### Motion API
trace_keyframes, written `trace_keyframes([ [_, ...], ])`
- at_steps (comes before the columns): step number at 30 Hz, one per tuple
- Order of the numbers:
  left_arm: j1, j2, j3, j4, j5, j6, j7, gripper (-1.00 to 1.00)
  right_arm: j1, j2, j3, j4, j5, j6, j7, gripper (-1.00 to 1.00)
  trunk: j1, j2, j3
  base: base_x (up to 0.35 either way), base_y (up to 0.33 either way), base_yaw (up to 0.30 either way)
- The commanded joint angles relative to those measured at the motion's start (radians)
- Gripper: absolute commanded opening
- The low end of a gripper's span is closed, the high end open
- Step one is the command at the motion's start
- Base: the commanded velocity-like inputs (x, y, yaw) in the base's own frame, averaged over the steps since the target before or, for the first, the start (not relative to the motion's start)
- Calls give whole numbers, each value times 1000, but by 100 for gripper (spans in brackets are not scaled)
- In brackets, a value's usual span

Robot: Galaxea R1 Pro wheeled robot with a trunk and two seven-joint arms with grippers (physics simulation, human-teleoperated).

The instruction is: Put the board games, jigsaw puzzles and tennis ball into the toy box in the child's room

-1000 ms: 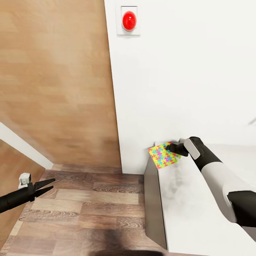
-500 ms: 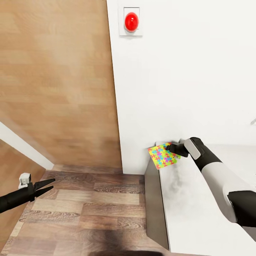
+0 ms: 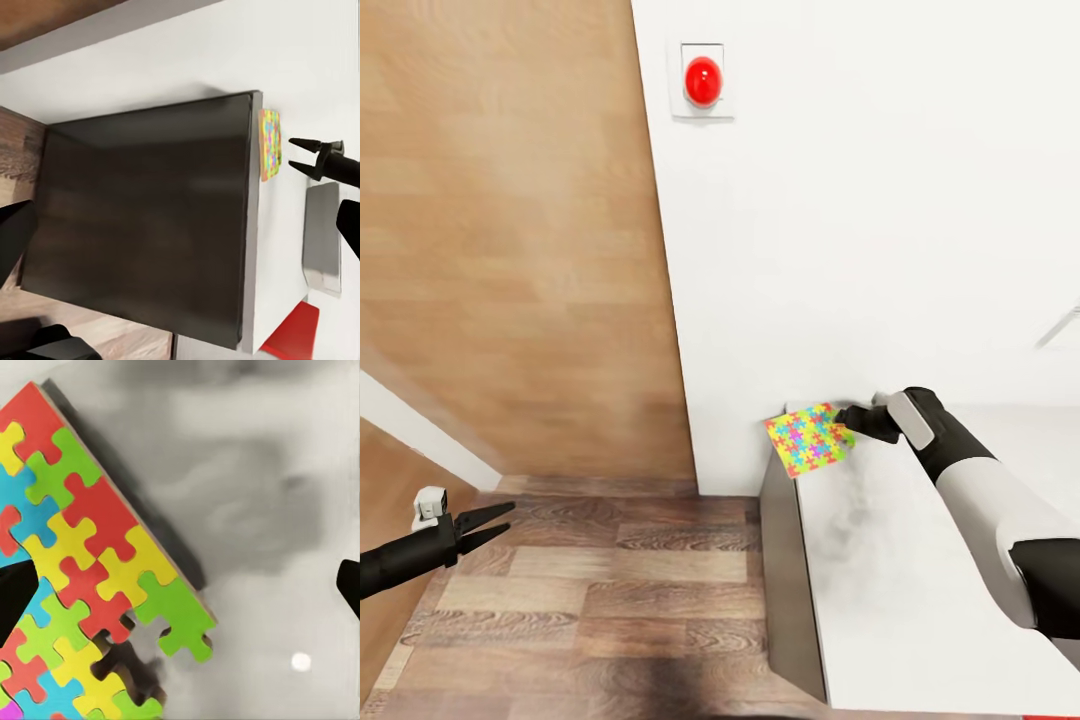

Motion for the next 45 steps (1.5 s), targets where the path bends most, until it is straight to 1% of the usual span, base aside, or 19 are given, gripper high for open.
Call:
trace_keyframes([
  [1, -1, 0, 0, 0, 0, 4, -2, 100, -1, -3, 6, -7, -11, 3, -8, 100, 1, -2, 0, 0, 0, -100],
  [10, 0, 0, 0, 0, 0, 4, -2, 100, 32, -10, 2, -152, -22, 35, 21, 100, 1, -2, 13, 0, 0, -101],
  [14, -1, 0, 0, 0, 0, 4, -1, 100, 75, -47, -19, -285, -33, 112, 67, 100, 1, -2, 19, 0, 0, -101],
  [16, 0, -1, 0, 0, 0, 4, -1, 100, 124, -64, -61, -395, -52, 157, 134, 100, 1, -2, 22, 0, 0, -101],
  [19, 0, -1, -1, 0, 0, 4, -1, 100, 187, -73, -125, -479, -75, 196, 209, 100, 1, -2, 27, 0, 0, -100],
  [23, 0, -1, 0, 0, 0, 4, -1, 100, 287, -82, -260, -582, -97, 249, 322, 100, 1, -2, 33, 0, 0, -99],
  [24, -1, -1, 0, 0, 0, 4, -1, 100, 325, -86, -308, -614, -101, 253, 371, 100, 1, -2, 35, 0, 0, -97],
  [26, 0, -1, 0, 0, 0, 4, -1, 100, 386, -92, -371, -646, -107, 253, 461, 100, 1, -2, 38, 0, 0, -96],
  [27, 0, -1, 0, 0, 0, 4, -1, 100, 406, -94, -390, -652, -108, 253, 495, 100, 1, -2, 39, 0, 0, -96],
  [28, 0, -1, 0, 0, 0, 4, -1, 100, 444, -99, -422, -665, -110, 253, 571, 100, 1, -2, 41, 0, 0, -94],
  [30, 0, -1, 0, 0, 0, 4, -1, 100, 478, -105, -451, -676, -110, 253, 656, 100, 1, -2, 44, 0, 0, -93],
  [32, -1, 0, 0, 1, 0, 4, -1, 100, 560, -115, -499, -717, -111, 253, 854, 100, 1, -2, 47, 0, 0, -91],
  [33, -1, 0, 0, 1, 0, 4, -1, 100, 584, -117, -510, -733, -110, 253, 908, 100, 1, -2, 48, 0, 0, -90],
  [35, 0, -1, 0, 2, 0, 4, 0, 100, 701, -119, -551, -822, -109, 253, 1125, 100, 1, -2, 51, 0, 0, -60],
  [36, 0, -1, 0, 2, 0, 4, 0, 100, 733, -119, -565, -850, -109, 253, 1174, 100, 1, -2, 53, 0, 0, -38],
  [38, -1, -1, 0, 4, 0, 4, 1, 100, 861, -115, -637, -950, -108, 253, 1340, 100, 1, -2, 56, 0, 0, -20],
  [40, -1, -1, 0, 4, 0, 4, 1, 100, 921, -113, -683, -980, -108, 253, 1404, 100, 1, -2, 59, 0, 0, -11],
  [43, -1, -2, -1, 4, 0, 4, 1, 100, 1046, -99, -794, -1016, -108, 248, 1520, 100, 1, -2, 62, 0, 0, -5],
  [45, -1, -3, -1, 4, 0, 4, 1, 100, 1086, -92, -831, -1022, -108, 226, 1557, 100, 1, -2, 64, 0, 0, -2],
])
